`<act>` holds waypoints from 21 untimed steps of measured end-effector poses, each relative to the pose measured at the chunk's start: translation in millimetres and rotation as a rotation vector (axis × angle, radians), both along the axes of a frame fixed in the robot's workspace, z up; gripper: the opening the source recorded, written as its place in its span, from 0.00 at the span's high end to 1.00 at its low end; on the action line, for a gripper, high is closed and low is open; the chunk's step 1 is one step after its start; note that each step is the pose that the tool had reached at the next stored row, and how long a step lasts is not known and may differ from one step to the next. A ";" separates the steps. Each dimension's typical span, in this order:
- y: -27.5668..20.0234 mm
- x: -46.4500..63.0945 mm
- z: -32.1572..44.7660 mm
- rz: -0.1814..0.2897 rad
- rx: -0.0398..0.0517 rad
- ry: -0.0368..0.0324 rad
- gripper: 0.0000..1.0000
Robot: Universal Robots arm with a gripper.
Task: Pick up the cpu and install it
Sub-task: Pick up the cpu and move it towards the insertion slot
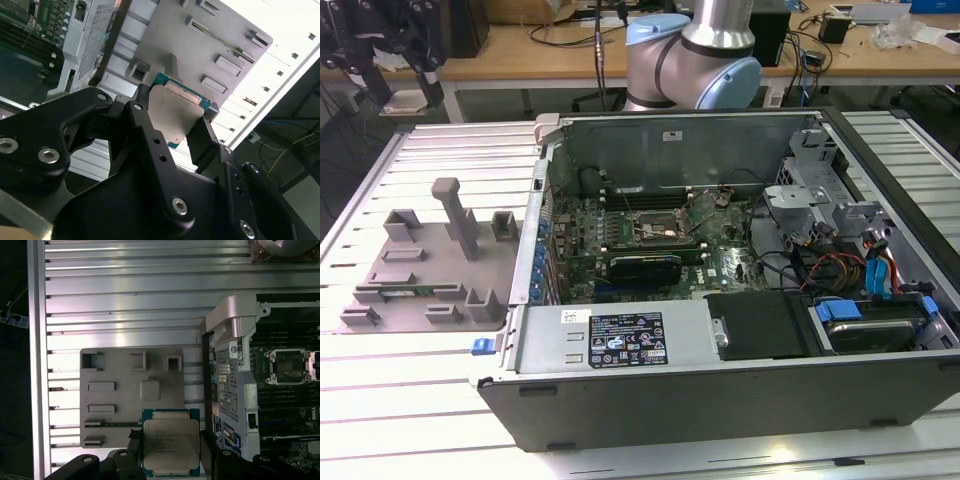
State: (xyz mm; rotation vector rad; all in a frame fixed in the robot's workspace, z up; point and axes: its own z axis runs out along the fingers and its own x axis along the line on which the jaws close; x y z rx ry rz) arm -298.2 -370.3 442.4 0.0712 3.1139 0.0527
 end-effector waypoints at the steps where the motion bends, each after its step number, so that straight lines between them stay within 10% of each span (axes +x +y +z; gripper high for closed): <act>1: 0.0 2.9 0.0 0.000 0.0000 0.0000 0.45; 21: 0.0 52.0 0.1 0.000 0.0000 0.0001 0.45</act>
